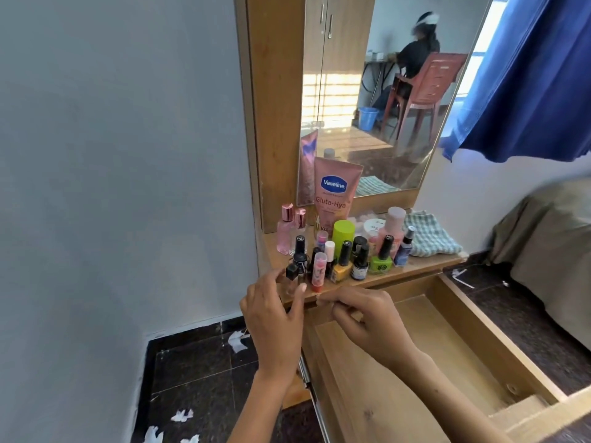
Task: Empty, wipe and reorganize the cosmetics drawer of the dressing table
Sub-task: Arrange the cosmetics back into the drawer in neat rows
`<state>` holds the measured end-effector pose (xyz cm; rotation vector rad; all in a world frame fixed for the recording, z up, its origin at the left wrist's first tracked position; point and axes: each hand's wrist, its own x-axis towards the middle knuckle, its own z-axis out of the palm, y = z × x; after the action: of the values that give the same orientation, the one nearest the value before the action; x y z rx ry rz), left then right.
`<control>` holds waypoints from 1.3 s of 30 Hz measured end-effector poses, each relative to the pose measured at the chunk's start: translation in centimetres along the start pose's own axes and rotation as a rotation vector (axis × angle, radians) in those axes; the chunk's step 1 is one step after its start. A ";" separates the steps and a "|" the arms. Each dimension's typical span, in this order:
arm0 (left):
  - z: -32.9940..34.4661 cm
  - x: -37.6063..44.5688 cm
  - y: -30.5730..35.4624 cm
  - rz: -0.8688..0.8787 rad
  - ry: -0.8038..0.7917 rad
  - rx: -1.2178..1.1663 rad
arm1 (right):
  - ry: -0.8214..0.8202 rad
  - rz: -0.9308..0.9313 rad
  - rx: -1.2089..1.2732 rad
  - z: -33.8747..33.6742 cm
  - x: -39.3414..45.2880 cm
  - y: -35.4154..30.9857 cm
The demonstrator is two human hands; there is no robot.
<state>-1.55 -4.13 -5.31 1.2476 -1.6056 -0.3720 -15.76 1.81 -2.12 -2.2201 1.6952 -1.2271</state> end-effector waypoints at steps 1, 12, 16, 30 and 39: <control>-0.1 0.0 0.0 -0.002 0.009 -0.002 | 0.033 -0.004 0.018 0.2 0.0 0.1; -2.1 -3.2 0.6 0.191 -0.155 -0.137 | -0.052 0.011 0.126 -0.5 -0.6 -0.7; -2.5 -3.0 0.5 0.174 -0.200 -0.101 | -0.020 0.121 0.151 -1.4 -0.8 0.1; -2.5 1.8 0.9 0.308 -0.024 0.055 | -0.444 0.329 -0.285 4.0 -0.4 3.2; -1.8 2.9 1.5 0.395 -0.003 0.127 | -0.401 0.307 -0.236 4.5 -0.6 3.2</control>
<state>-0.67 -5.35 -1.88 0.9893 -1.8527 -0.0239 -15.39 -0.63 -7.15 -2.0329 1.9812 -0.4964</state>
